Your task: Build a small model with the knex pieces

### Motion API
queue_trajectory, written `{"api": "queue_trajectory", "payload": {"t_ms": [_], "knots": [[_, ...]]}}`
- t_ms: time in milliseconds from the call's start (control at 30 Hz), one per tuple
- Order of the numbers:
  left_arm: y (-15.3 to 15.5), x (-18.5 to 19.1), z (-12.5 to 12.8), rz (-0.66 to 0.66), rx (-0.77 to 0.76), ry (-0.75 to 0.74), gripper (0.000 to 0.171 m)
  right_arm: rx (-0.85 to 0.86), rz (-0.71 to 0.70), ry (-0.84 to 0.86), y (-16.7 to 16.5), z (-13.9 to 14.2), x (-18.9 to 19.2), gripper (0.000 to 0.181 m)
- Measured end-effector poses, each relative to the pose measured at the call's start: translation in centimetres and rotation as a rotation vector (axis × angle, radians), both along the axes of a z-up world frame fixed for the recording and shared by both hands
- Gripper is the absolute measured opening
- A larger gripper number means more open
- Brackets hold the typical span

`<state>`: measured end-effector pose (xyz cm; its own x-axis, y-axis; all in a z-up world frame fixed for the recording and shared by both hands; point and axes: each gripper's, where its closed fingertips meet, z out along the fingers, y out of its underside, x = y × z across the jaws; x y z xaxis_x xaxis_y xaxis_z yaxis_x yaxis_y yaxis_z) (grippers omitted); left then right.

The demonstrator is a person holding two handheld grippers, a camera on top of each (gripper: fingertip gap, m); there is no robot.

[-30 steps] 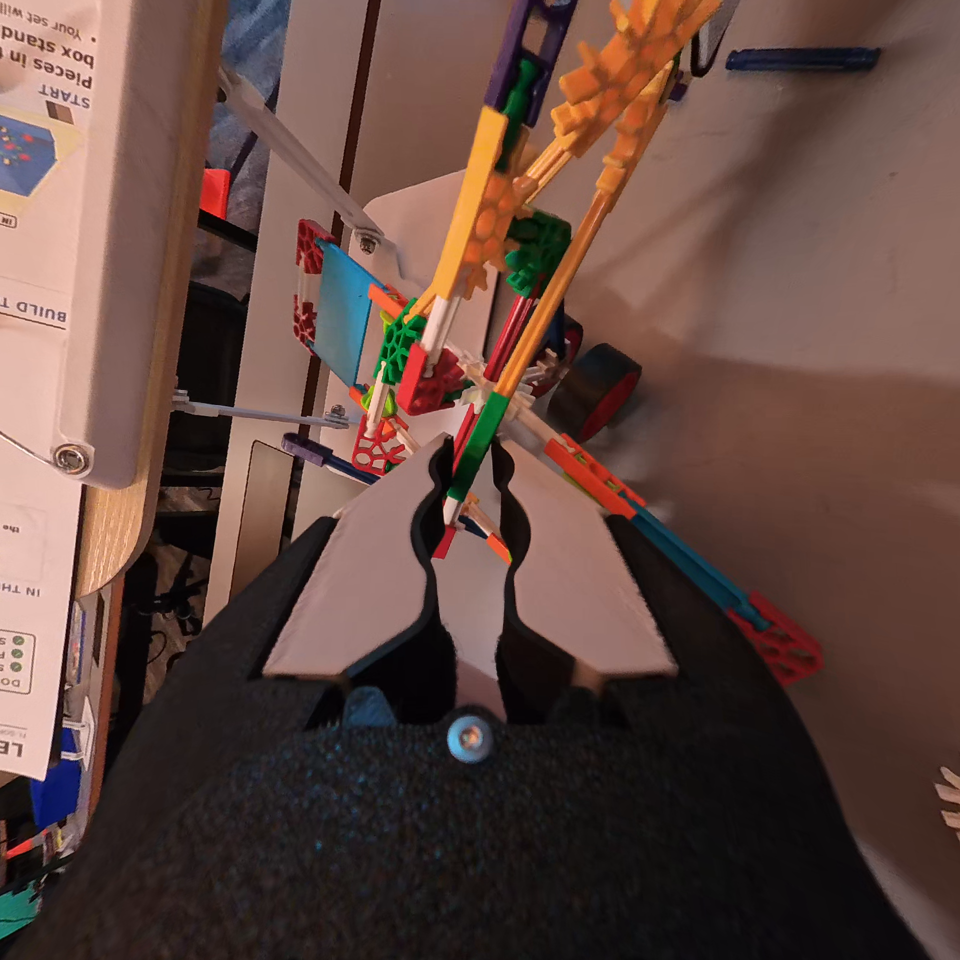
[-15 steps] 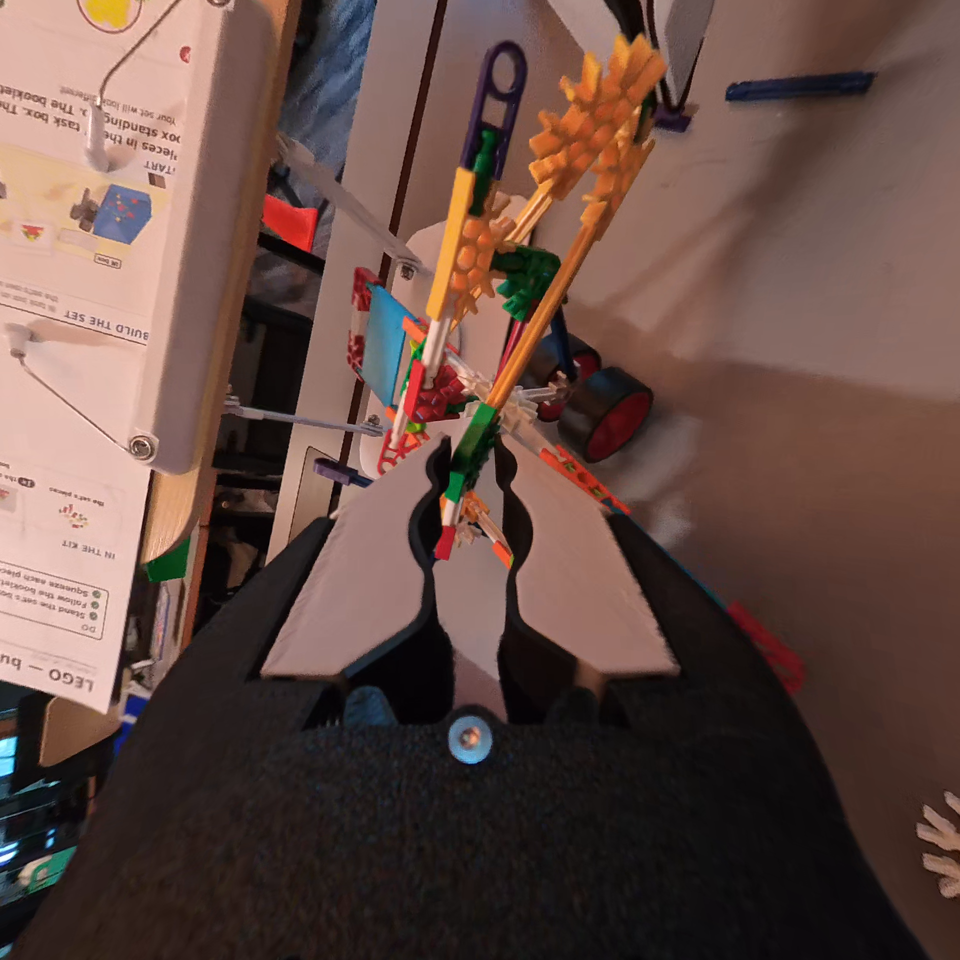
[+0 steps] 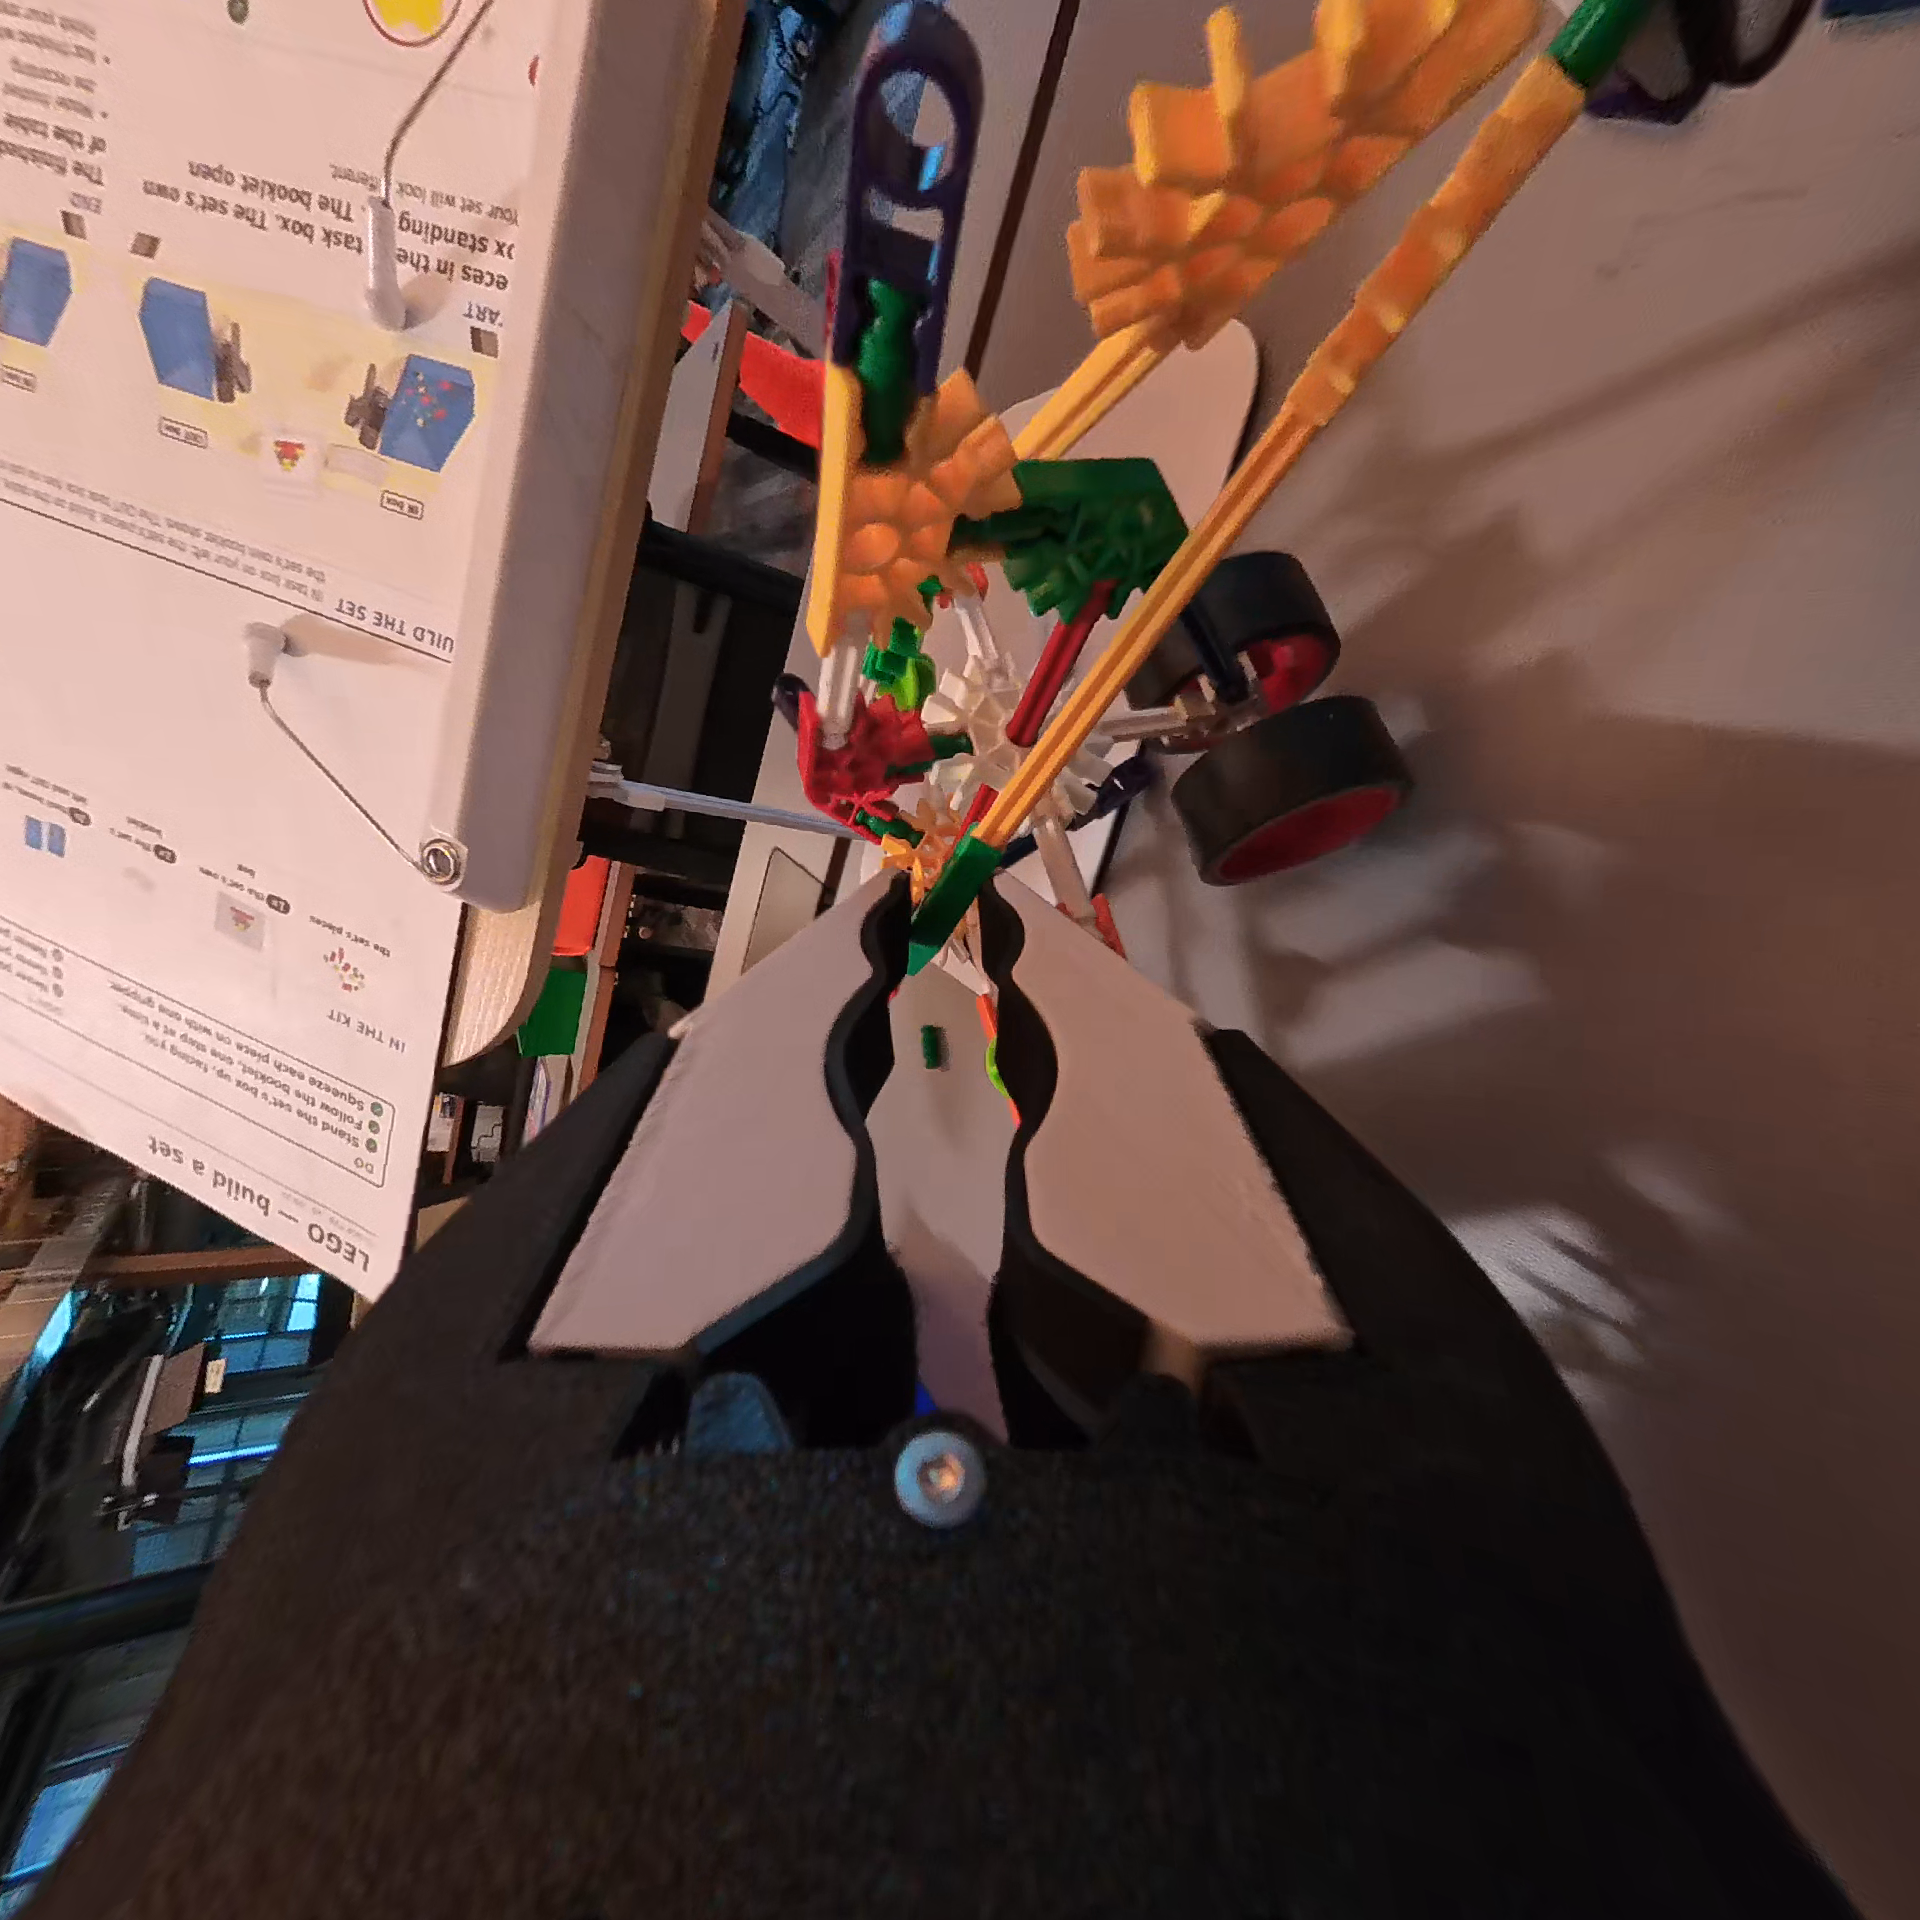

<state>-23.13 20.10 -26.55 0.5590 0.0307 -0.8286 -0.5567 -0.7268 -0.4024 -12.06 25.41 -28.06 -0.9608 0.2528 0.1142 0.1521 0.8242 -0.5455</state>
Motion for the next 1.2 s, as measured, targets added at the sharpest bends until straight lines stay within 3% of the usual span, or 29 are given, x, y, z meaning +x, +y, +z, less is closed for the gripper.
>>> {"api": "queue_trajectory", "payload": {"t_ms": [233, 400, 567, 733, 800, 1000, 1067, 1200], "knots": [[-0.5, -1.2, 1.7, 0.058, 0.091, 0.041, 0.011, -0.040, 0.008, 0.023, -1.2, 0.8, -0.1, 0.014], [-0.7, -1.8, 3.2, 0.107, 0.184, 0.020, 0.006, -0.083, 0.027, 0.094, -3.4, 2.3, -0.4, 0.007], [-1.1, -2.1, 3.0, 0.107, 0.164, 0.061, 0.006, -0.042, -0.066, 0.154, -1.2, 3.4, -1.6, 0.010], [-1.0, -1.9, 3.3, 0.092, 0.141, 0.140, 0.006, -0.192, -0.217, 0.139, 0.7, 6.0, -3.2, 0.035], [-0.9, -2.1, 3.4, 0.114, 0.130, 0.173, 0.006, -0.271, -0.277, 0.098, 0.9, 6.7, -4.0, 0.035], [-0.9, -2.4, 3.7, 0.141, 0.107, 0.237, 0.006, -0.459, -0.243, -0.006, -0.7, 7.8, -3.9, 0.039], [-0.9, -2.4, 3.6, 0.139, 0.109, 0.229, 0.006, -0.434, -0.245, 0.040, -0.8, 8.0, -4.2, 0.028], [-0.9, -2.7, 3.8, 0.144, 0.129, 0.209, 0.006, -0.341, -0.257, 0.113, -1.2, 7.8, -4.2, 0.028]]}}
